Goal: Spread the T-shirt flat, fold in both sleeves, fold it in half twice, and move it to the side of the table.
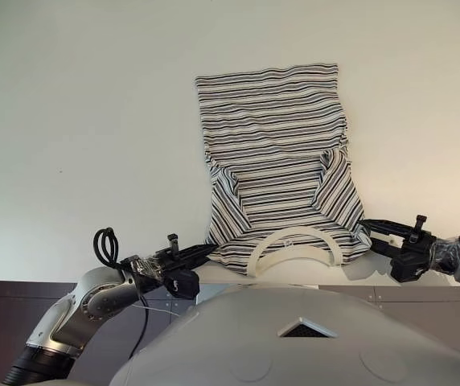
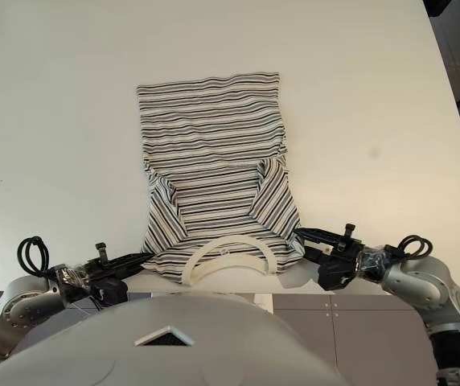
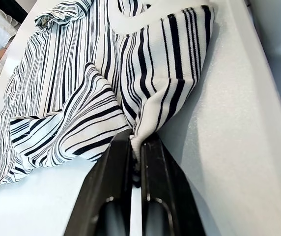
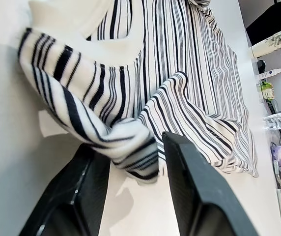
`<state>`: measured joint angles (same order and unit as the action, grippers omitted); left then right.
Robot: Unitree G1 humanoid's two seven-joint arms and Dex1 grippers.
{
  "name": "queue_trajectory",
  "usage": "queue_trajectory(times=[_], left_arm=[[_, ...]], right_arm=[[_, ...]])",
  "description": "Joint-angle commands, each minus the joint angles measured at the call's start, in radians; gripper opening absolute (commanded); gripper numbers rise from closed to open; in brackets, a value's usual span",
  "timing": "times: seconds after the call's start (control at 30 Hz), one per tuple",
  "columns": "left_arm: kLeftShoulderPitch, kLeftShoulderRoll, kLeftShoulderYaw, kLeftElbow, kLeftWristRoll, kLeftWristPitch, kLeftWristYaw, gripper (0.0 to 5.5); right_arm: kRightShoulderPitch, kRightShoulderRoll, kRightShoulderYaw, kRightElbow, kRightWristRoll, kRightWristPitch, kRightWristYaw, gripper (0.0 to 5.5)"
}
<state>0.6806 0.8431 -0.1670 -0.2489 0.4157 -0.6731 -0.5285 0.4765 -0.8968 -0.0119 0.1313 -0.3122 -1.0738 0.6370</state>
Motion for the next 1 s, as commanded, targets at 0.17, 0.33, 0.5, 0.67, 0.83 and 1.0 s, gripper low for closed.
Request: queue_trajectory(times=[0.17, 0.33, 0.5, 0.67, 0.83, 1.0], left_arm=[[-0.016, 0.044, 0.009, 0.026, -0.012, 0.035, -0.042, 0.10], [-0.056, 0.053, 0.018, 0.029, -0.036, 0.030, -0.055, 0.10], [-0.031, 0.097, 0.046, -0.071, -0.164, 0.059, -0.125, 0.10], [0.113, 0.194, 0.155, -0.201, -0.384, 0.135, -0.228, 0.10], [0.251, 0.240, 0.293, -0.366, -0.580, 0.246, -0.330, 0.10], [-0.049, 0.271, 0.302, -0.392, -0.784, 0.517, -0.364, 0.10]], right_arm=[[0.020, -0.062, 0.071, -0.014, 0.044, 0.067, 0.028, 0.87], [0.004, -0.116, 0.112, -0.083, 0.185, 0.182, 0.106, 0.15], [0.038, -0.226, 0.096, -0.219, 0.342, 0.278, 0.213, 0.15], [0.191, -0.398, -0.064, -0.423, 0.580, 0.474, 0.363, 0.15], [0.347, -0.401, -0.303, -0.650, 0.746, 0.728, 0.499, 0.15], [-0.038, -0.443, -0.227, -0.637, 0.937, 1.004, 0.497, 0.15]])
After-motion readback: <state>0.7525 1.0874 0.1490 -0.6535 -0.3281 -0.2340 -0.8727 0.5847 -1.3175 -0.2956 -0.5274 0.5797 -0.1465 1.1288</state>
